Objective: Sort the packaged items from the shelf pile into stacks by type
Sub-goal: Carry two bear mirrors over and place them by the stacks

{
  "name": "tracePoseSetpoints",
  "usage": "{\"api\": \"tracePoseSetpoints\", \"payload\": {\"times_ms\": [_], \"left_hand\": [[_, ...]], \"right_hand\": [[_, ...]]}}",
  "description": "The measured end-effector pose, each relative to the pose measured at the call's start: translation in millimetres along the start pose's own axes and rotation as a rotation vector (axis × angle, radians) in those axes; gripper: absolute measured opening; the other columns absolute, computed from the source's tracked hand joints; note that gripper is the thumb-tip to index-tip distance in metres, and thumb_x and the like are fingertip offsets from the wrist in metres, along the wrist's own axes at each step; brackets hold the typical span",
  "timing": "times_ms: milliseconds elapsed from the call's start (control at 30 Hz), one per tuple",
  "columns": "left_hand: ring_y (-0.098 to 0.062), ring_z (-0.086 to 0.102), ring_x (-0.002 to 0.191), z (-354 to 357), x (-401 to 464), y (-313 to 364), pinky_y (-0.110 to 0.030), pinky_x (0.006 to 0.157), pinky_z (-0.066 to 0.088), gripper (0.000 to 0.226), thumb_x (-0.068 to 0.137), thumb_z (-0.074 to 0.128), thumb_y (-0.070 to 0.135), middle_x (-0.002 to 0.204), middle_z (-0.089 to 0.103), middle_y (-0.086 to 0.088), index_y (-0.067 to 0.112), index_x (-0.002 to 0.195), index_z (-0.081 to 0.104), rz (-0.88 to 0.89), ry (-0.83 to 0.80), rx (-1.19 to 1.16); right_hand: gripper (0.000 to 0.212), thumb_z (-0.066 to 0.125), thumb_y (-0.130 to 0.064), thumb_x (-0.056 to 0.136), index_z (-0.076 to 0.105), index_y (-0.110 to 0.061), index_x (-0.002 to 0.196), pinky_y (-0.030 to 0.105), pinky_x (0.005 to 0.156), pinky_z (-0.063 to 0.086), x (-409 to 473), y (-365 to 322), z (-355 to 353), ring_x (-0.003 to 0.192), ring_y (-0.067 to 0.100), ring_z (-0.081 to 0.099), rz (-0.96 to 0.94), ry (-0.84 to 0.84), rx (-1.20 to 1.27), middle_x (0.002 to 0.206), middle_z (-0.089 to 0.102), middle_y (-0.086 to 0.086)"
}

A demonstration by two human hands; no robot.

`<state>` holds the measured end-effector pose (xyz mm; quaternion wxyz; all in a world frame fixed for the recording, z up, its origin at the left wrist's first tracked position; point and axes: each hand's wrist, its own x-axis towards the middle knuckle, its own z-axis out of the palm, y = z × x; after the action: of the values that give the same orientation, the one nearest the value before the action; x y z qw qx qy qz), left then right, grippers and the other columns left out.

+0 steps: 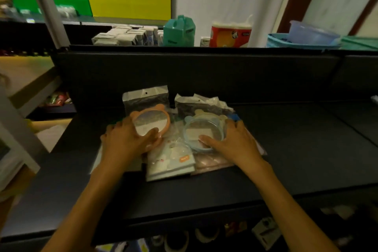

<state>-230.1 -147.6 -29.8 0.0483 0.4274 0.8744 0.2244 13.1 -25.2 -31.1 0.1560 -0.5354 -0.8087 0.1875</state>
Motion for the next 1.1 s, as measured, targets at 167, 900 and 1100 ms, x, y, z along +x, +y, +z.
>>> {"api": "tracePoseSetpoints", "payload": {"times_ms": [167, 900, 1100], "left_hand": [[-0.032, 0.043, 0.122, -0.3, 3.5, -2.4, -0.049, 0.100, 0.036, 0.087, 0.068, 0.078, 0.046, 0.137, 0.045, -0.011, 0.020, 0.139, 0.036, 0.069, 0.149, -0.244], [-0.023, 0.067, 0.092, 49.4, -45.7, 143.4, -0.038, 0.052, 0.057, 0.033, 0.091, 0.059, 0.019, 0.116, 0.061, 0.000, 0.026, 0.122, 0.051, 0.153, -0.259, -1.276], [-0.014, 0.070, 0.080, 109.0, -88.3, 262.3, -0.031, 0.051, 0.056, 0.036, 0.093, 0.054, 0.018, 0.112, 0.059, 0.005, 0.024, 0.128, 0.046, 0.215, -0.399, -1.248]], "right_hand": [[0.082, 0.079, -0.051, 0.066, 0.044, -0.016, 0.132, 0.033, 0.092, 0.044, -0.4, 3.4, -6.3, 0.116, 0.021, 0.050, 0.032, 0.071, 0.332, 0.129, 0.052, 0.004], [0.024, 0.064, -0.026, 0.088, 0.062, -0.026, 0.112, 0.028, 0.042, 0.051, -86.6, 154.0, -82.9, 0.078, 0.015, 0.070, 0.131, 0.392, 0.972, 0.094, 0.070, -0.005], [0.021, 0.064, -0.031, 0.087, 0.062, -0.034, 0.108, 0.029, 0.043, 0.052, -111.0, 260.6, -136.3, 0.083, 0.012, 0.069, 0.178, 0.528, 0.913, 0.101, 0.068, -0.006]]}}
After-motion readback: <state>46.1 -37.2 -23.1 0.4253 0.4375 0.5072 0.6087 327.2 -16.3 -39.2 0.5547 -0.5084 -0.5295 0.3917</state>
